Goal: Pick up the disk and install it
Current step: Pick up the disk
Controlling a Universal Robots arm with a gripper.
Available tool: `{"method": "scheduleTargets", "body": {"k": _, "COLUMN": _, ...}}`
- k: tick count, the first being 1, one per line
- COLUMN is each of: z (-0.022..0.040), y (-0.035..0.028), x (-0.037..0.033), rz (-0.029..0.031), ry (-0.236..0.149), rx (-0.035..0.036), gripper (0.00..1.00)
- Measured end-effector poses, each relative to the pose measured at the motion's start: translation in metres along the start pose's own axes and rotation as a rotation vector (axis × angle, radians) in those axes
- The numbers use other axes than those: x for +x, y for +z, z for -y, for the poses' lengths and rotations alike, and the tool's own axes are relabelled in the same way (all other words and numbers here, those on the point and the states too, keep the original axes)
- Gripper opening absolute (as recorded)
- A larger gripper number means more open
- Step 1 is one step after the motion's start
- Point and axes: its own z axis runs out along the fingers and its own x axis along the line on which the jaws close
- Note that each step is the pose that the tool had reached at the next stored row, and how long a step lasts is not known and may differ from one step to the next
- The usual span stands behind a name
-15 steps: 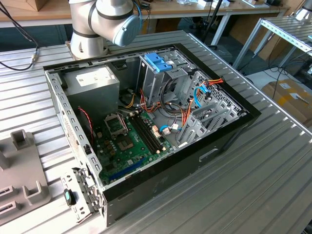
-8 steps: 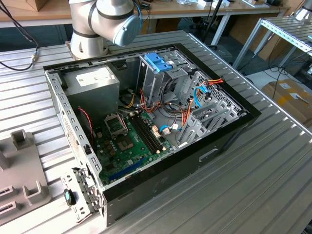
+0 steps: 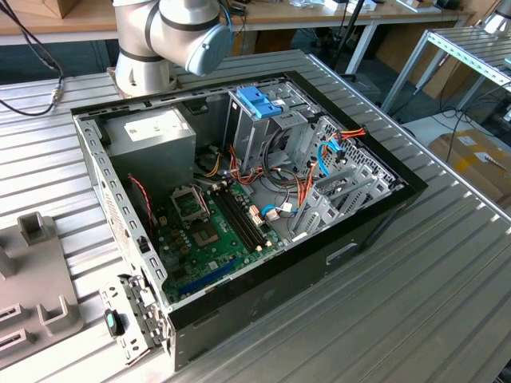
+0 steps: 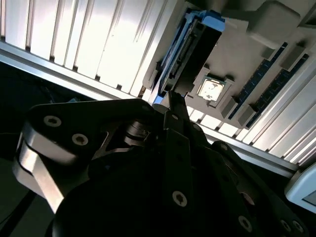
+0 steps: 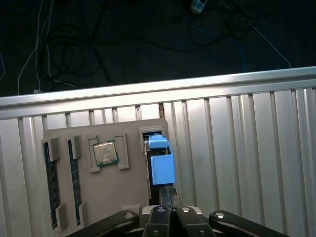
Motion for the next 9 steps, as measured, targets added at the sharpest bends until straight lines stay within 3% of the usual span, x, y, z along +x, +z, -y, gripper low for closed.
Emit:
{"method": "scheduleTargets", "body": {"k": 5, "z": 0.0126, "y": 0.0001, "x": -0.0014, "rz": 0.0000, "ry": 0.000, "rx": 0.0000, "gripper": 0.11}}
{"method": "scheduleTargets", "body": {"k": 9, "z": 0.0161, "y": 0.0001, "x": -0.0018, "rz": 0.0000, "ry": 0.000, "rx": 0.0001, "gripper": 0.11}}
